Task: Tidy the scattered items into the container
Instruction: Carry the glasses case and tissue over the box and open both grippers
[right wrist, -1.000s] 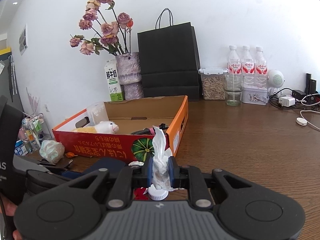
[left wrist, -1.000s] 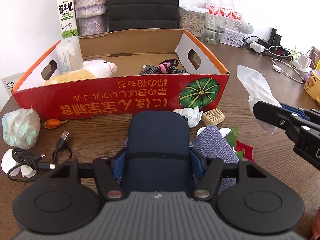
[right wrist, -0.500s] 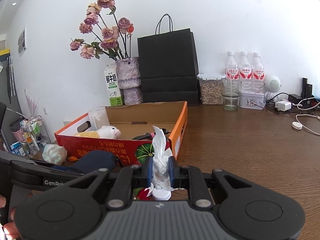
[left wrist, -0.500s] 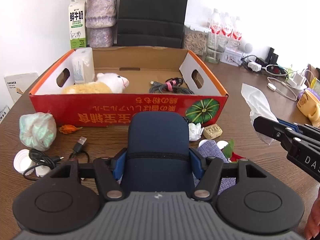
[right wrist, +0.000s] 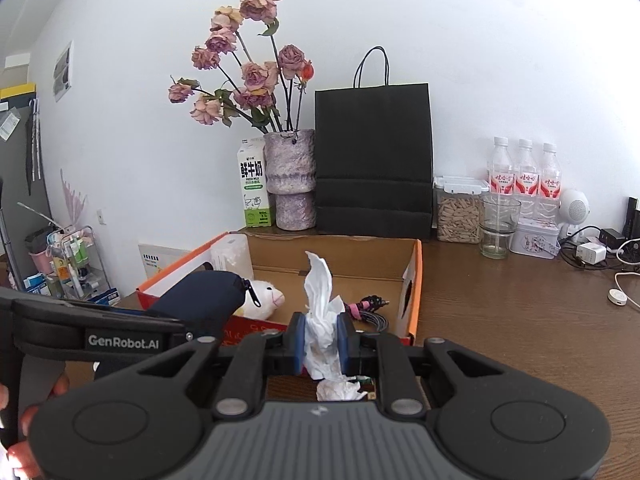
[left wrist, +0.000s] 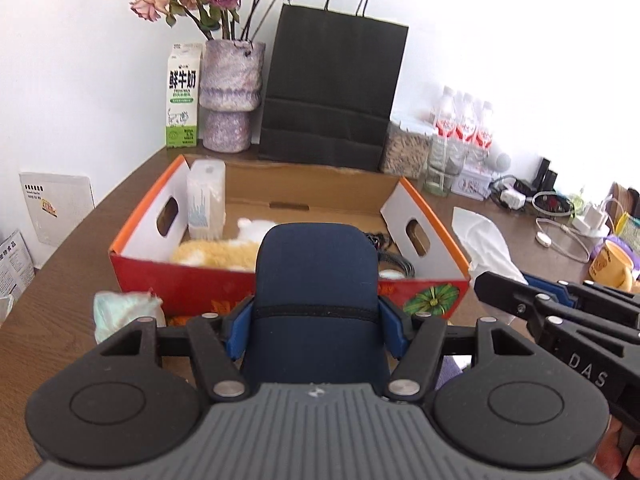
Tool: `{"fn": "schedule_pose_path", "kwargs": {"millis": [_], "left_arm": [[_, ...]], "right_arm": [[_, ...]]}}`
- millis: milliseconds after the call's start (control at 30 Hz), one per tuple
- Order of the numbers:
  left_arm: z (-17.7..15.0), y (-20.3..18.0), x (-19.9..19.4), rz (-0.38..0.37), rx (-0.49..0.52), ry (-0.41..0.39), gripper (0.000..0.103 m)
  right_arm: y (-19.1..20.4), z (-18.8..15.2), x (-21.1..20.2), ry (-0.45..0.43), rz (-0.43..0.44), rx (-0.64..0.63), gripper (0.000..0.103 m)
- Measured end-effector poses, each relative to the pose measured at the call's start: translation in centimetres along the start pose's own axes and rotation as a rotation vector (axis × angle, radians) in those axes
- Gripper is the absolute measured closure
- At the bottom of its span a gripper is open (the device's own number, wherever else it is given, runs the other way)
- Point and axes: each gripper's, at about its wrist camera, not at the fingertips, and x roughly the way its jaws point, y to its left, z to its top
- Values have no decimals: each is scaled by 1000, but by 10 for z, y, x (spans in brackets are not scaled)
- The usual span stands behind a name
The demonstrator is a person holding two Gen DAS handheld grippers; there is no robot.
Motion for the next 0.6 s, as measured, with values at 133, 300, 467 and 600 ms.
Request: {"fn": "schedule_pose_path", "kwargs": {"millis": [133,300,467,600], "left_arm": [[19,12,1,-21,-30,-55,39],[42,16,17,-41,-63,-119,39],[70,21,50,-24,-108,-151,39],[92,21,84,20,-120,-141,39]], "right_arm": [[10,18,16,-29,-11,1,88],[12,43,46,-48,-30,24,88],[3,70,86,-62,-54,37,88],[-8,86,122,-48,-58,49,88]]}}
